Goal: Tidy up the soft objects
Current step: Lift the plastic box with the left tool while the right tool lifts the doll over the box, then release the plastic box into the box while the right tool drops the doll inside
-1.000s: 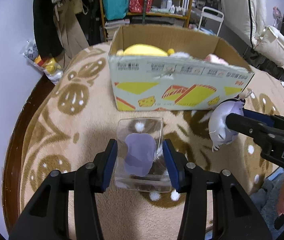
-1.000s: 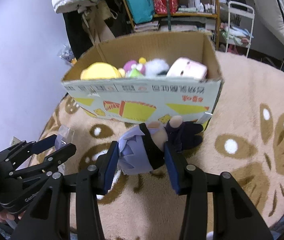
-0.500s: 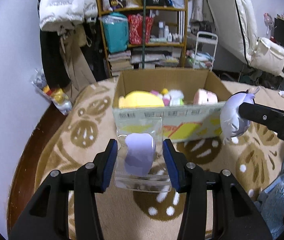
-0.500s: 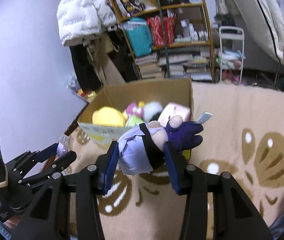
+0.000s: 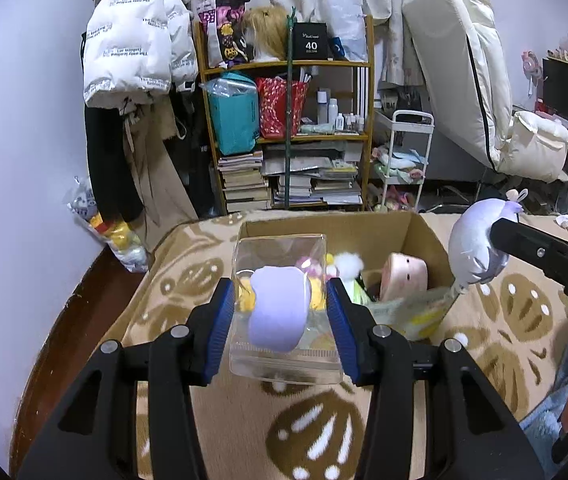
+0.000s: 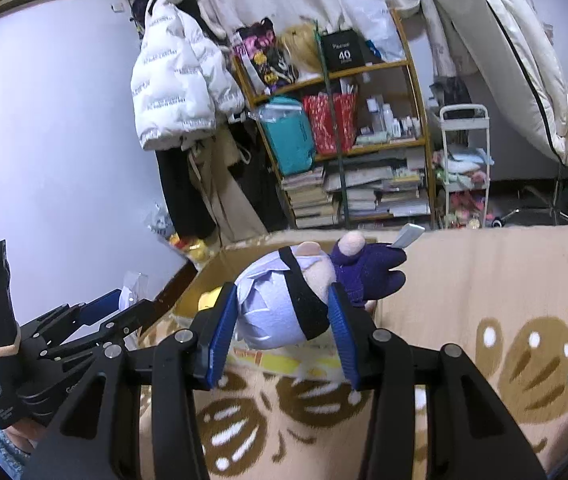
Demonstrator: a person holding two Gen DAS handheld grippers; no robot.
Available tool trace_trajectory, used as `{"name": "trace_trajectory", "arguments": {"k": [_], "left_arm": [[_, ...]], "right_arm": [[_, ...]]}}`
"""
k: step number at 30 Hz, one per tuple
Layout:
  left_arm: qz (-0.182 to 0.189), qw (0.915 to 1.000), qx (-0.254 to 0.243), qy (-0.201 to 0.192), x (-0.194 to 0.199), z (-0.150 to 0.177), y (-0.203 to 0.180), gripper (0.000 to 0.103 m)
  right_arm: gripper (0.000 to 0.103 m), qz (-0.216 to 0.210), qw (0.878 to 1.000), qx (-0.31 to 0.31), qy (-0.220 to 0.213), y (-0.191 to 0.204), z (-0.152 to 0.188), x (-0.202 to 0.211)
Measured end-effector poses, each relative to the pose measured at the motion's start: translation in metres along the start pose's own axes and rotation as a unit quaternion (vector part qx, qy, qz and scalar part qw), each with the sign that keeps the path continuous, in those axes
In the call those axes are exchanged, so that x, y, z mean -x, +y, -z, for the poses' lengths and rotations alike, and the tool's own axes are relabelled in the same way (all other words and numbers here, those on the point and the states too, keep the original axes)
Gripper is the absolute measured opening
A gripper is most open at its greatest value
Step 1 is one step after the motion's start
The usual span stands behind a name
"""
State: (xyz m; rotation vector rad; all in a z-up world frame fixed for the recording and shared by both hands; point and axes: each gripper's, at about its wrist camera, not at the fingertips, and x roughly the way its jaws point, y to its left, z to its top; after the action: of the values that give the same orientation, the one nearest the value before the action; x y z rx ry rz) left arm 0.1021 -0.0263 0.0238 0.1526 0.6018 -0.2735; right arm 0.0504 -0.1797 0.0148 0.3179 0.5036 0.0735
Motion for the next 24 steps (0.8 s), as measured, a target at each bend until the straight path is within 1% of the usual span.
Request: {"name": "trace_trajectory", "arguments": {"k": [6,12,20,24], "left_arm": [[-0.008,0.9997,-0.015,-0.017,-0.005,-0.018,-0.004,0.046],[-0.006,0.9995,-0.013,-0.028,-0.013,-0.03,-0.003,0.046],[-0.004,0.9994,-0.026,-0.023,-0.04,-0.036,-0.008,0.046],[-0.004,0.9992,-0.037,-0.014,-0.059,-0.035,-0.013,0.046]], "right_arm": [[0.048,-0.007,1.0,0.001,-0.021,-0.002,-0.013,-0.006],[0.048,-0.022,0.999,-0.019,-0.017,-0.01,-0.018,-0.02],[0.049,-0.024,1.0,0.004,-0.018,-0.013,-0.026,-0.042],[0.049,-0.019,1.0,0.016,-0.005,-0.015,-0.022,-0.057]]}}
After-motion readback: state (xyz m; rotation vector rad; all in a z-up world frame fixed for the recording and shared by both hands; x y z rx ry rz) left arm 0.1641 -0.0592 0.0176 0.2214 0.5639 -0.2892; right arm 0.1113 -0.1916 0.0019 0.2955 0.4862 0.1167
